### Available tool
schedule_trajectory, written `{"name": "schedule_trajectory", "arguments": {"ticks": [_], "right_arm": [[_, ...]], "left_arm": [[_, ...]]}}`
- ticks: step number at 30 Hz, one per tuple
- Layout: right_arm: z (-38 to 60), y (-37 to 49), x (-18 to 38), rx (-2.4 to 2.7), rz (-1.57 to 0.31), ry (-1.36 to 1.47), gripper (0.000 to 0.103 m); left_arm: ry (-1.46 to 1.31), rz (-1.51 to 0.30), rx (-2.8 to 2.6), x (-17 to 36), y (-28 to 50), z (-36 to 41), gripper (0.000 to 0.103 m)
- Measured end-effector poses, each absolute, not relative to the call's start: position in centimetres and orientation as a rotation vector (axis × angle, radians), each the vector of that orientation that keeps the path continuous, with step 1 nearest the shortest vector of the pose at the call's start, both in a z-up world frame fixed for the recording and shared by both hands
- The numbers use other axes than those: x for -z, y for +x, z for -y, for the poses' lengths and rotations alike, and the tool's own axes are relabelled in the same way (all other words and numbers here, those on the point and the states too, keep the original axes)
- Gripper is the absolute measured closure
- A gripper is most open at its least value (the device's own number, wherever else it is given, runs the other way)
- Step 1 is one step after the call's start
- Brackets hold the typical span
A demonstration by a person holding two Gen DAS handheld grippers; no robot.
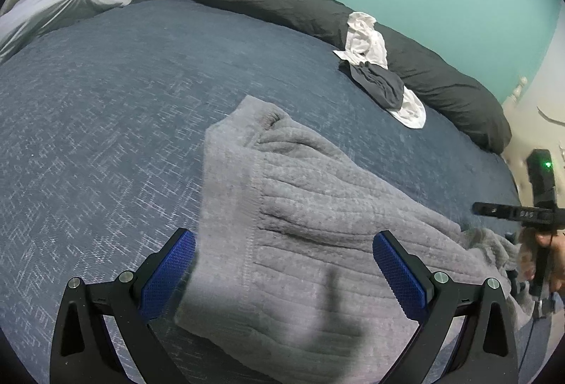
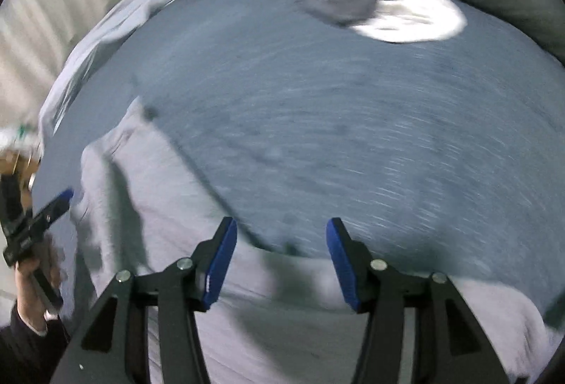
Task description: Fold clothes
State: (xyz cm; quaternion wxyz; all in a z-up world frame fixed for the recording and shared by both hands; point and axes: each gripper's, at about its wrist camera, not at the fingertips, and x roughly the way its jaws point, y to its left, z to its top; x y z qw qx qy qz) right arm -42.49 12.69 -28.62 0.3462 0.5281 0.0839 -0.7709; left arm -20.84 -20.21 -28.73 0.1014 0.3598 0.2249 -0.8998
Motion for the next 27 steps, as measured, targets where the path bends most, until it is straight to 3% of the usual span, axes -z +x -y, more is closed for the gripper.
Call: {"name": "schedule_trajectory", "arguments": {"ticks": [5,13,19,27], "right_arm": [[-6.3,-42.5,30.2,1.904,-0.343,1.369,0.049],[-1.5,-44.7,32.5,1.926,-0.33,1.465,0.049],[0.5,-42.1,33.4,1.85,-0.386,1.447,0.067],[0.7,-37.8,33.6,1.742,-0.402,1.41,0.069]], "left_arm": [[1.054,-0.69,2.64,28.8,-20.3,21.4,0.0],[1.018,-0.729,2.603,28.8,-19.3,23.8,0.0],[1.007,-0.747,2.596,28.8,-19.0,24.4,0.0],[1.0,-0.758,2.599,28.6,-18.7,24.7,0.0]]}}
